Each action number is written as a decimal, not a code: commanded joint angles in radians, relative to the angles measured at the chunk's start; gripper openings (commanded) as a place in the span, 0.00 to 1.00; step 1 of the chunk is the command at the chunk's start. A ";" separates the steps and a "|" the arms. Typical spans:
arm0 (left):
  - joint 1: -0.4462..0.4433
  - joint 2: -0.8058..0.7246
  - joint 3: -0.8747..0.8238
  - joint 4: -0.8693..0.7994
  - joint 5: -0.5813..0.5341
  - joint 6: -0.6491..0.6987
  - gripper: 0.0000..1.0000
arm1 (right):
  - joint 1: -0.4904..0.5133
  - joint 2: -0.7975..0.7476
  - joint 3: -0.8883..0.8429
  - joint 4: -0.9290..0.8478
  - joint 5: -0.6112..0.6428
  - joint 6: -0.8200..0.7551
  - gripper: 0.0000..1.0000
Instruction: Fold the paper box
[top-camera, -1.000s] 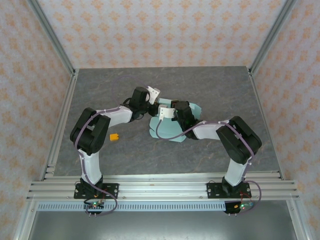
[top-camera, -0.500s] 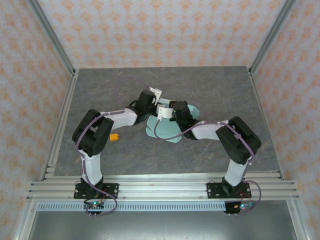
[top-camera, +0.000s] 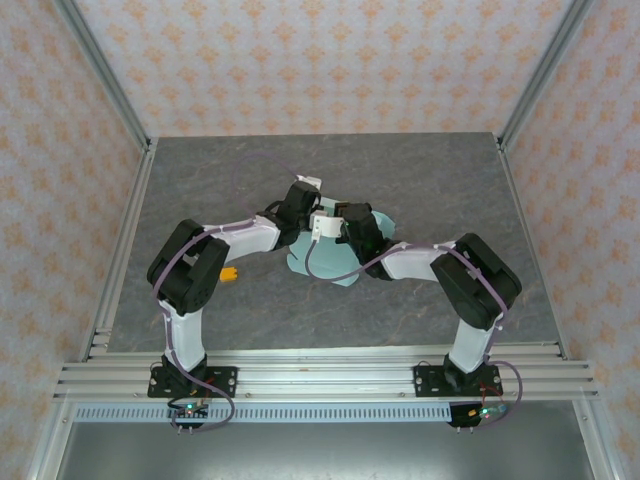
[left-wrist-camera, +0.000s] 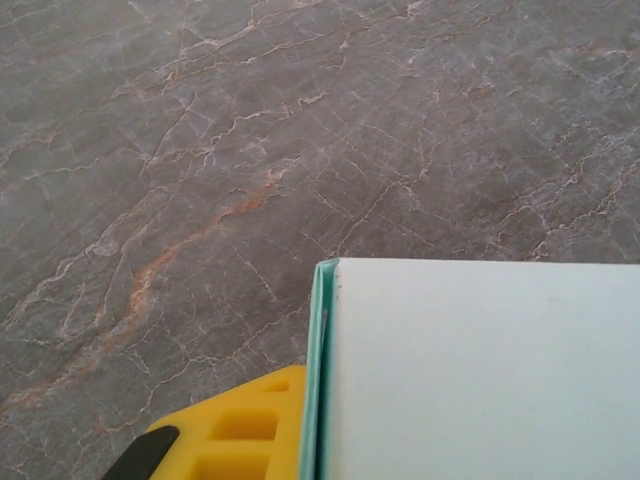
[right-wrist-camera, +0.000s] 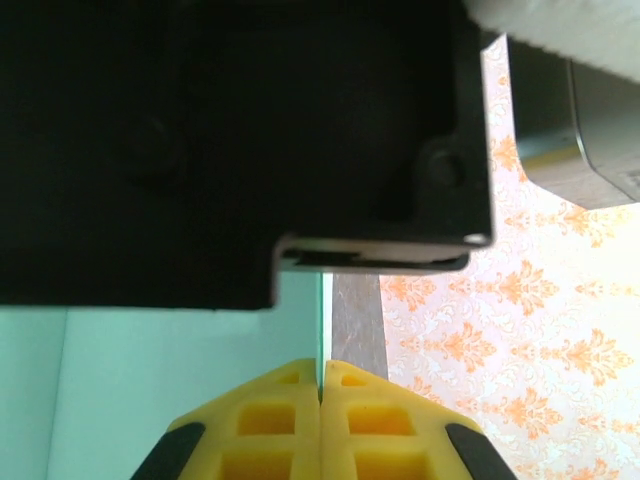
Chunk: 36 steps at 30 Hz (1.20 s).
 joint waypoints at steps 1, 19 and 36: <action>0.043 0.030 0.039 -0.039 -0.289 -0.115 0.07 | 0.029 -0.037 0.002 -0.049 0.005 0.021 0.00; 0.052 -0.055 -0.054 0.065 -0.026 0.024 0.33 | 0.015 -0.022 0.022 -0.035 0.054 0.013 0.00; 0.106 -0.065 -0.094 0.069 0.166 0.063 0.32 | 0.012 -0.011 0.047 -0.055 0.053 0.005 0.00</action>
